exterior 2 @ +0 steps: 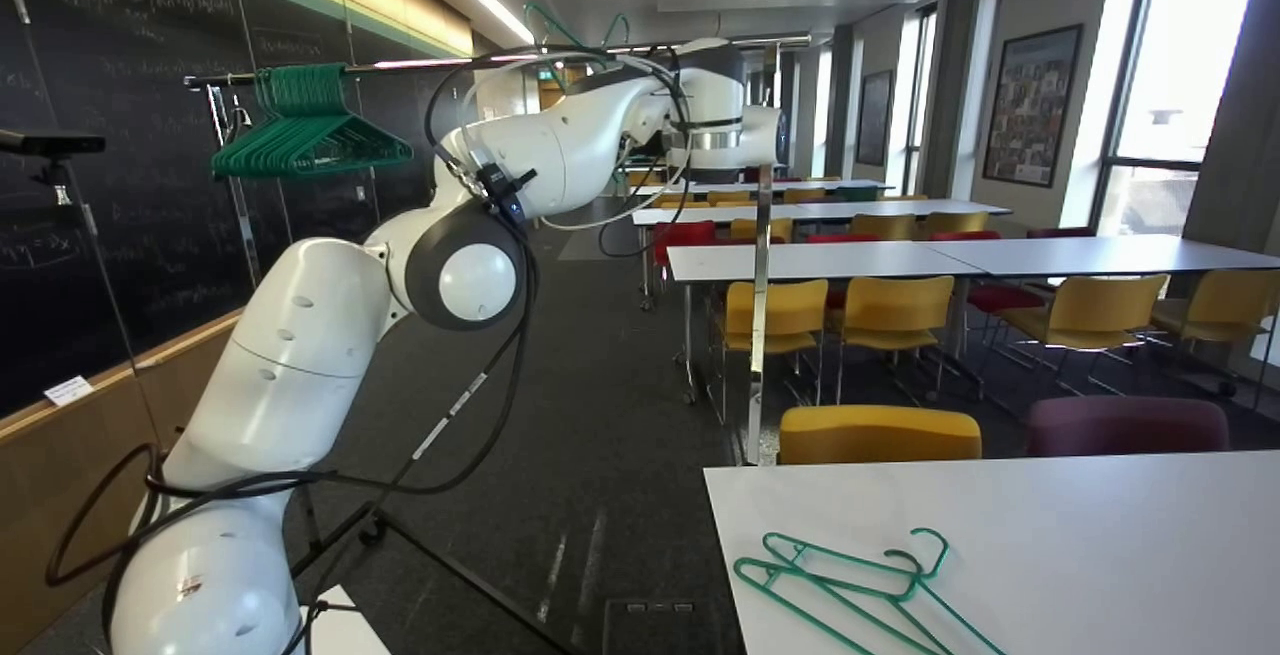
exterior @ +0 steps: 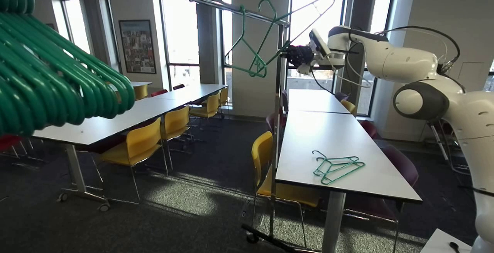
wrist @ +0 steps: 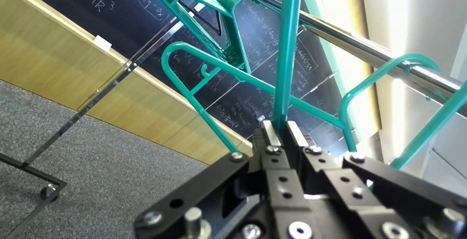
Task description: Put one green hanger from the table on the rail.
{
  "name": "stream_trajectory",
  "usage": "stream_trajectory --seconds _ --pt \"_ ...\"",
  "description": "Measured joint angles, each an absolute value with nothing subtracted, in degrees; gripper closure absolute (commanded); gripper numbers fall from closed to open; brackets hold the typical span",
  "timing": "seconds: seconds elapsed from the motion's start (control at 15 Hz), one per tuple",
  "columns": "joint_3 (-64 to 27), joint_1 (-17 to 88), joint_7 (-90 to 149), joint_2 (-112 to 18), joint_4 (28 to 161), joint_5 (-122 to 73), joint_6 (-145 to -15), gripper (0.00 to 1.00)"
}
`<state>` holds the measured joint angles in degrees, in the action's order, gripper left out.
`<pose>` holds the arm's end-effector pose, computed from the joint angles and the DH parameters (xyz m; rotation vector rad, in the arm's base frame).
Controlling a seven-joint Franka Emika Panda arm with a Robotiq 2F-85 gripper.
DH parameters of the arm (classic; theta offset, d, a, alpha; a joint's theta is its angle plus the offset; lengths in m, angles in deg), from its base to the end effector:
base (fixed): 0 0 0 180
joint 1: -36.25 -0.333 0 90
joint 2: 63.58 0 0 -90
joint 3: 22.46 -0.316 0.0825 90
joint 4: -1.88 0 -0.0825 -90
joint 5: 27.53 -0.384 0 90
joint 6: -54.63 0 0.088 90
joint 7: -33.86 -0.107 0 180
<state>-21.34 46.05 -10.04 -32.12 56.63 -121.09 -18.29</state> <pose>0.6779 0.0050 0.6773 -1.5110 0.4457 0.6334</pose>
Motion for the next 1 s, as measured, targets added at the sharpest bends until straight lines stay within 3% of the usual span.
stream_trajectory --seconds 1.0 --pt "-21.34 46.62 -9.15 -30.84 53.16 -119.68 -12.83 0.98"
